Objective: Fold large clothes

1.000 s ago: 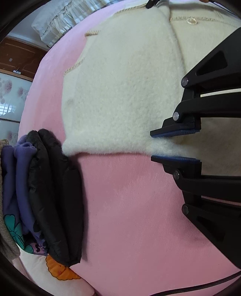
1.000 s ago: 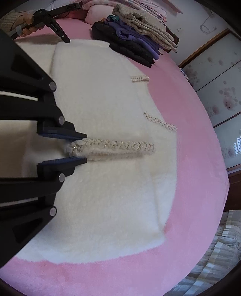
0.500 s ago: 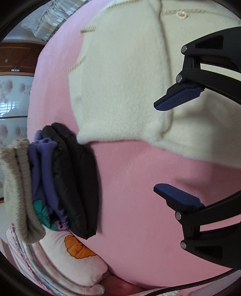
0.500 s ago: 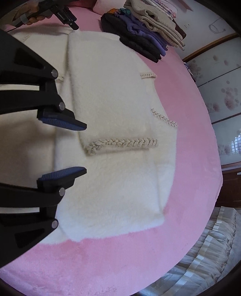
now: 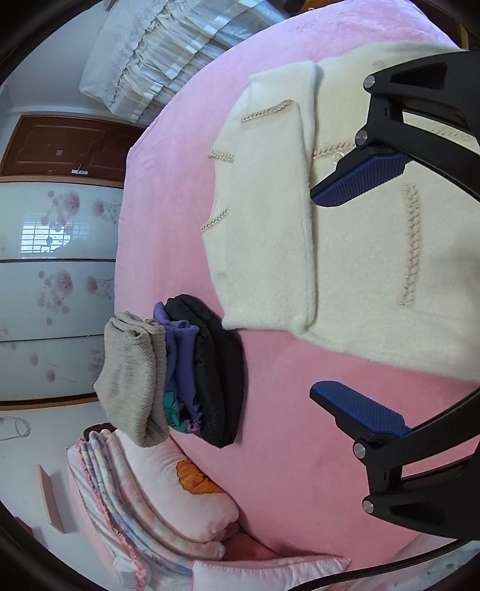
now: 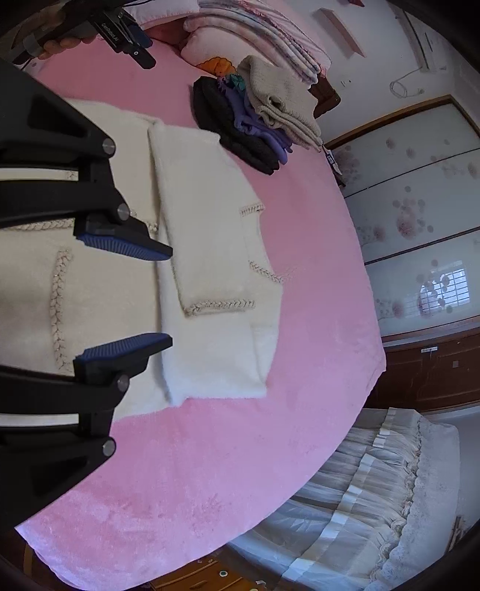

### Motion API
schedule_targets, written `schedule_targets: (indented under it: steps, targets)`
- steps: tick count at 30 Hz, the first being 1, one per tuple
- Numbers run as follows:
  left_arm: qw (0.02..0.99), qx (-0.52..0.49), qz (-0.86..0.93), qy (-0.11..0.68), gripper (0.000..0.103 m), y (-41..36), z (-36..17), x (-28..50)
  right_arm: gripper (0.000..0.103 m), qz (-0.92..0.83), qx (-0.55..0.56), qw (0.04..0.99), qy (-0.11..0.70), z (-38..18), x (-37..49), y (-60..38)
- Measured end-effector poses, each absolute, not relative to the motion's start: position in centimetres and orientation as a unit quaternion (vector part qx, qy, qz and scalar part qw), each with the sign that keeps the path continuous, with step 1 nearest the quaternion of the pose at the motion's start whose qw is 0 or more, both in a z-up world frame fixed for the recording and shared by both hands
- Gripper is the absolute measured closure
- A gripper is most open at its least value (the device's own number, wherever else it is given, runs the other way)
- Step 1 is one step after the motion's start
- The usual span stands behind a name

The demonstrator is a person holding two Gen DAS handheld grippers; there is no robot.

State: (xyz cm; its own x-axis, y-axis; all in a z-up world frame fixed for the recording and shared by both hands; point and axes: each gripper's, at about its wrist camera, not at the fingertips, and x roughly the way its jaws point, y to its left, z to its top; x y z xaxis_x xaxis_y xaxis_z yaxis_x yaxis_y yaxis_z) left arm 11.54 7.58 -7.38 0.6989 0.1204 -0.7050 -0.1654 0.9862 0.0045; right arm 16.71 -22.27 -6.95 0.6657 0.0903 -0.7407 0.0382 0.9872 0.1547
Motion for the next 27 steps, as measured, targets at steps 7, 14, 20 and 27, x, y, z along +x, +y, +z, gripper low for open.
schedule_targets:
  steps: [7,14,20,27]
  targets:
    - [0.927,-0.033,0.071,0.366,0.008,6.3,-3.9,7.3,0.057,0.014,0.041,0.924,0.38,-3.2,12.1,-21.3]
    - [0.935,-0.041,0.071,0.346,0.008,5.3,-1.6,3.0,0.053,0.026,0.02,0.934,0.355,-0.9,8.2,-20.4]
    - [0.942,-0.056,0.064,0.325,0.008,4.7,-0.7,-1.0,0.052,0.038,0.015,0.939,0.341,0.5,5.1,-20.1]
    - [0.948,-0.075,0.052,0.304,0.008,4.2,-0.9,-4.6,0.046,0.062,-0.002,0.945,0.321,1.5,1.7,-19.5]
